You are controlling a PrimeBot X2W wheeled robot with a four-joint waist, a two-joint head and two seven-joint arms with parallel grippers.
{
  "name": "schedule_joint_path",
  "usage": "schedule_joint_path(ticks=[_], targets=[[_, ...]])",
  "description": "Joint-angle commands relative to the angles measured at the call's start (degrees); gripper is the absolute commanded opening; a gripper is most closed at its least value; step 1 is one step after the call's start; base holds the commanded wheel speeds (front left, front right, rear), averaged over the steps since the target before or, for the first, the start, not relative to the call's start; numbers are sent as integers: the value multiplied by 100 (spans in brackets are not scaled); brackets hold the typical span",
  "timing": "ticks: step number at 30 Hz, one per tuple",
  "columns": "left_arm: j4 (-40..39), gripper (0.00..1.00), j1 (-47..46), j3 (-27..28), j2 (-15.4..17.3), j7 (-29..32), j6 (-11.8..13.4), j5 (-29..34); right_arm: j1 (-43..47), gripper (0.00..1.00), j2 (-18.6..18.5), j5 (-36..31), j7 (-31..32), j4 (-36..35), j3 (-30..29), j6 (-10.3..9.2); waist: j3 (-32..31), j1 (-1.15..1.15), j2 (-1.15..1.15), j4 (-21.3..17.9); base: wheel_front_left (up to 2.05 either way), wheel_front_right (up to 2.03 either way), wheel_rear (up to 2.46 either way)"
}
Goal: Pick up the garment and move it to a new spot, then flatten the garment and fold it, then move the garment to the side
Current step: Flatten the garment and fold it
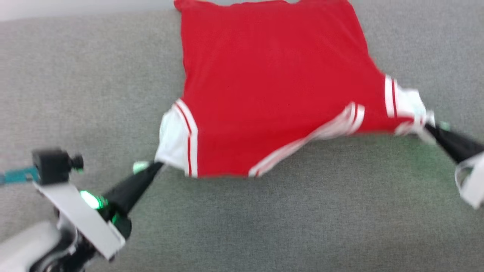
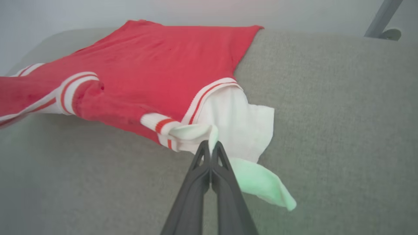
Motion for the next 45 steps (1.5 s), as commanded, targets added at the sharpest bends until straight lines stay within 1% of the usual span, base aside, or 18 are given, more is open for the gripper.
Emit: schedule_joint_path(ticks=[1,10,15,17,19,21,24,29,32,36,39,43,44,45], targets=[[-11,0,165,-50,39,-33,0,-38,204,0,-129,71,40,-79,-18,-10,-165,0,0,75,0,0,0],[-336,0,1162,-580,266,-16,0,-114,1807,0,-908,409,593,-1236,-144,-10,-364,0,0,143,0,0,0],[-616,0,1495,-665,474,-43,0,-162,2477,0,-1339,637,599,-1699,-406,-10,-369,0,0,179,0,0,0],[-655,0,1574,-684,456,-49,0,-119,2671,0,-1432,675,552,-1795,-517,-10,-377,0,0,199,0,0,0],[-597,0,1553,-711,350,-20,0,-43,2797,0,-1440,595,566,-1844,-596,-10,-382,0,0,210,0,0,0],[-466,0,1459,-750,201,63,0,38,2832,0,-1320,402,693,-1850,-670,-10,-391,0,0,207,0,0,0],[-162,0,1321,-794,-74,174,0,158,2835,0,-1022,150,1000,-1809,-726,-10,-389,0,0,201,0,0,0],[541,0,1187,-946,-537,344,0,324,2901,0,-390,-334,1491,-1425,-845,-10,-338,0,0,191,0,0,0],[1041,0,1132,-1044,-751,393,0,434,2903,0,-108,-877,1735,-1047,-900,-10,-291,0,0,192,0,0,0],[1599,0,1097,-1142,-1081,349,7,609,2964,0,384,-1444,1887,-557,-1062,-28,-244,0,0,189,0,0,0],[1963,0,1071,-1205,-1299,298,15,724,3039,0,648,-1844,2012,-268,-1117,-54,-227,0,0,198,0,0,0],[2186,0,1074,-1232,-1513,206,29,721,3102,0,963,-2120,2009,-152,-1275,-55,-219,0,0,178,0,0,0],[2198,0,1088,-1217,-1542,175,29,694,3092,12,1022,-2194,1960,-167,-1341,-55,-215,0,0,159,0,0,0],[2197,0,1104,-1202,-1560,138,29,677,3084,33,1056,-2248,1949,-184,-1392,-55,-215,0,0,139,0,0,0]])
